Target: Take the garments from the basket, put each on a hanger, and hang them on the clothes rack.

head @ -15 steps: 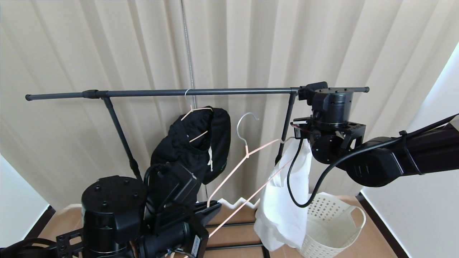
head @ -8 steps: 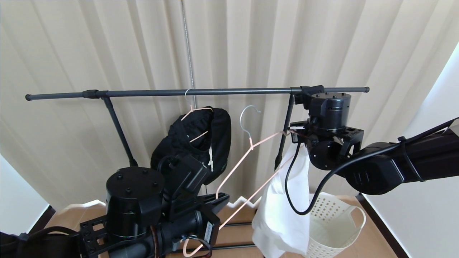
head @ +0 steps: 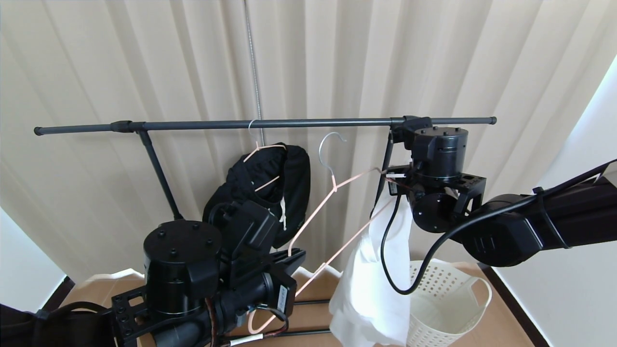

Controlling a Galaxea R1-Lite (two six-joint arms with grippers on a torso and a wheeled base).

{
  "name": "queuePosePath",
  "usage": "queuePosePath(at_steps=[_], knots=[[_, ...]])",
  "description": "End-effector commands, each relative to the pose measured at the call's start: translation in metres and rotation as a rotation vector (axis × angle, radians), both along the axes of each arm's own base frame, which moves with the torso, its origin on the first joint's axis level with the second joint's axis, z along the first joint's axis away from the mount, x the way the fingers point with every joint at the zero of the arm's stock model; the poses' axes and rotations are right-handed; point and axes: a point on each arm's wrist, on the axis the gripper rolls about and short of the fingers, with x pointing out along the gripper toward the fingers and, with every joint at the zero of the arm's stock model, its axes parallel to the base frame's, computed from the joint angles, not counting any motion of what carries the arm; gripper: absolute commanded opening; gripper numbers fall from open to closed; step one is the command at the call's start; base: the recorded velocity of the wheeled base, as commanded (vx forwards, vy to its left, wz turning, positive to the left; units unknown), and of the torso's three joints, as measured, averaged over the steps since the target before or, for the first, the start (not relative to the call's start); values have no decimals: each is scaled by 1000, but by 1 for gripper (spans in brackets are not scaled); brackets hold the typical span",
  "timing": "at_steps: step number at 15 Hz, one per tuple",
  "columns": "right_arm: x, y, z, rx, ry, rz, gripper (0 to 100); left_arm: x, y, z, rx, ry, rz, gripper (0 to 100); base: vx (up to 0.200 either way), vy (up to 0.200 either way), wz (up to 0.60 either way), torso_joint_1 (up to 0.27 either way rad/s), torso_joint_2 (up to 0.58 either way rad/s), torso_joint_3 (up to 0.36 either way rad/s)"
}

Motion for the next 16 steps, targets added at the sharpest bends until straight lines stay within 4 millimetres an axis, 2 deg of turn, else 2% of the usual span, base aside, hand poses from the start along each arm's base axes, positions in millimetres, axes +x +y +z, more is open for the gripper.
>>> queuePosePath(at_steps=[1,5,6,9,14,16], knots=[[0,0,0,0,-1,-2,0,0,0,0,-7,2,11,0,0,0,0,0,0,0],[-10,10,-5,-14,14,17,0,1,-1,0,-5,2,22,0,0,0,0,0,0,0],[-16,17,-6,-17,17,43,0,2,-2,0,-5,2,20,0,0,0,0,0,0,0],[-34,29,6,12,-22,98,0,1,-5,-4,8,7,8,0,0,0,0,0,0,0],[-47,36,15,41,-54,139,0,0,-6,-4,9,8,-3,0,0,0,0,0,0,0],[-60,44,19,58,-71,185,0,0,-7,-4,8,5,-6,0,0,0,0,0,0,0]])
